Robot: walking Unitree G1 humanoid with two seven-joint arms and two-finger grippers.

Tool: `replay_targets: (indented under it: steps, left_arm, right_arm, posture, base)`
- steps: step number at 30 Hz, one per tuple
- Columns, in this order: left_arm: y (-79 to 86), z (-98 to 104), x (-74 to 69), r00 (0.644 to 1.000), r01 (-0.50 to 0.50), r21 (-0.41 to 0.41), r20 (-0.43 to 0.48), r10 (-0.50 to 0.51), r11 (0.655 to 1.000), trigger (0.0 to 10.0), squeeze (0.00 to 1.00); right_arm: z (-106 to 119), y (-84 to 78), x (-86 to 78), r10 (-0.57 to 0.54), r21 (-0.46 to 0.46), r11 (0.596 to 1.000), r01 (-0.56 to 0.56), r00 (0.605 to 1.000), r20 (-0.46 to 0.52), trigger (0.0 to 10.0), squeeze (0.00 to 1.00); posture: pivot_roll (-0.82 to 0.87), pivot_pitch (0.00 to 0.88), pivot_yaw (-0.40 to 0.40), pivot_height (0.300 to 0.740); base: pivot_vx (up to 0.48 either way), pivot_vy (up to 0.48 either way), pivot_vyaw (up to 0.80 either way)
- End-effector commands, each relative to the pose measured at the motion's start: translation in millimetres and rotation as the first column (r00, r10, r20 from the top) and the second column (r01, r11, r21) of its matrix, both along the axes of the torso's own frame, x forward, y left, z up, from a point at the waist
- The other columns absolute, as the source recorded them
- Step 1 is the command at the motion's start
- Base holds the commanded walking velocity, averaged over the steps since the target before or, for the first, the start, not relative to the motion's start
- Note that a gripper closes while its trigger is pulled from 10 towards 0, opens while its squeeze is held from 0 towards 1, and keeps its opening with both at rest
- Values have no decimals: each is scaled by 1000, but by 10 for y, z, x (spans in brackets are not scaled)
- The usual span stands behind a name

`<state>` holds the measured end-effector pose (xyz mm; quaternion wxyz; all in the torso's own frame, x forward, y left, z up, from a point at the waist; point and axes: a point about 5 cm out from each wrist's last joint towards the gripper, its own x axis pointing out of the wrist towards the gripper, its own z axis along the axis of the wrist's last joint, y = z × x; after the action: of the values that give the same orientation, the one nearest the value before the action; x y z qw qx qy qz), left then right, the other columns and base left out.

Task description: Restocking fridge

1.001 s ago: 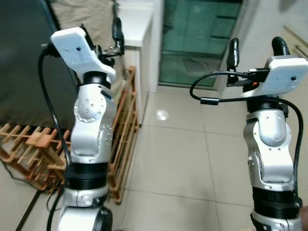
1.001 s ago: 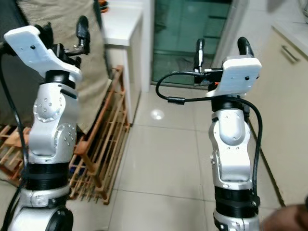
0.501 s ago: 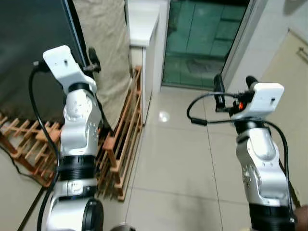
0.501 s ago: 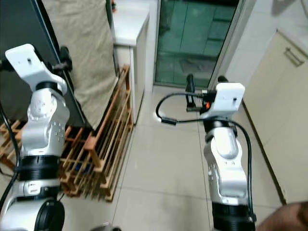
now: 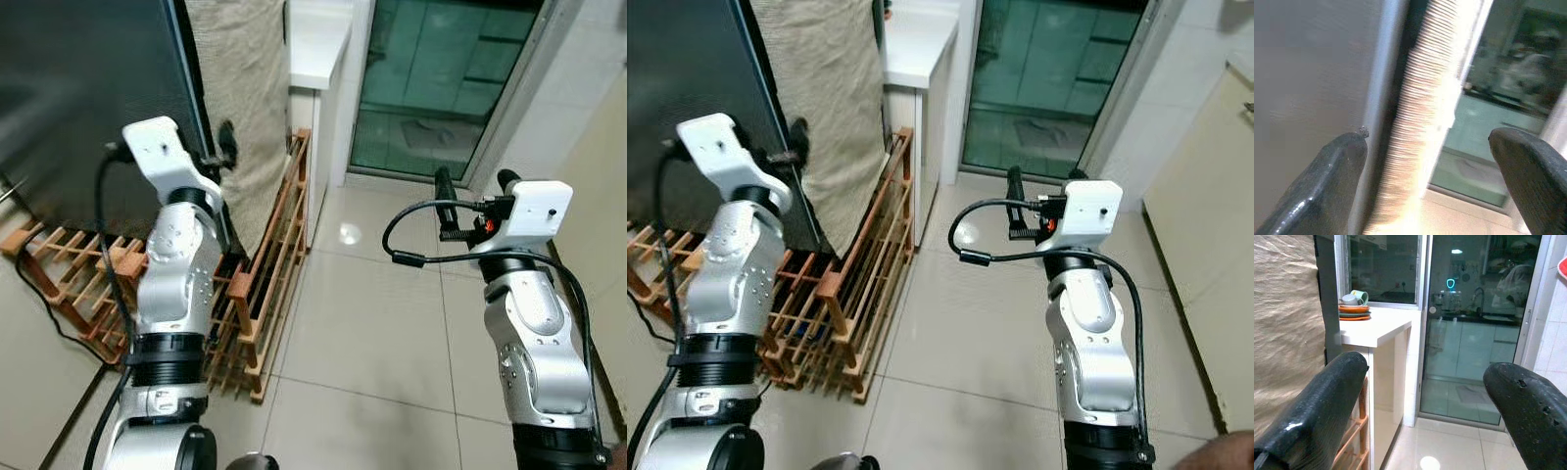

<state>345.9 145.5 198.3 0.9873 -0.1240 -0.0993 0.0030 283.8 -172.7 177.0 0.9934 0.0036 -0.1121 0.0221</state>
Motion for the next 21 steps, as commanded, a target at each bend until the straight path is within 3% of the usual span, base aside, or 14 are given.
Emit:
replay_targets:
  steps: [1, 4, 13, 18, 21]
  left_arm:
    - [-94, -105, 50, 999, 39, 8, -34, -39, 999, 10000, 0]
    - [-111, -191, 102, 998, 25, 27, -56, -23, 999, 10000, 0]
    - [-104, -143, 162, 999, -18, 10, -41, 19, 1000, 10000, 0]
    - [-44, -153, 194, 997, -63, -4, -36, 63, 998, 10000, 0]
    - [69, -111, 143, 996, -90, -26, -25, 90, 996, 10000, 0]
  right_arm:
    - [-1, 11, -12, 10, 5, 1000, -10, 1000, -2, 10000, 137]
    - [1, 28, 1, 14, 3, 1000, -14, 1000, 0, 10000, 137]
    - [-2, 0, -8, 1, -2, 1000, -1, 1000, 0, 10000, 137]
    - [-13, -5, -12, 1, -8, 1000, -1, 1000, -5, 10000, 141]
    - [-16, -19, -21, -6, -10, 1000, 6, 1000, -5, 10000, 145]
  posture:
    - [-150, 0, 10, 740]
    - [-154, 0, 12, 740]
    - [-170, 0, 16, 740]
    - [-172, 0, 16, 740]
    - [-172, 0, 16, 740]
  base:
    - [0, 0, 0]
    - [0, 0, 0]
    - [0, 0, 0]
    - [0, 0, 0]
    - [0, 0, 0]
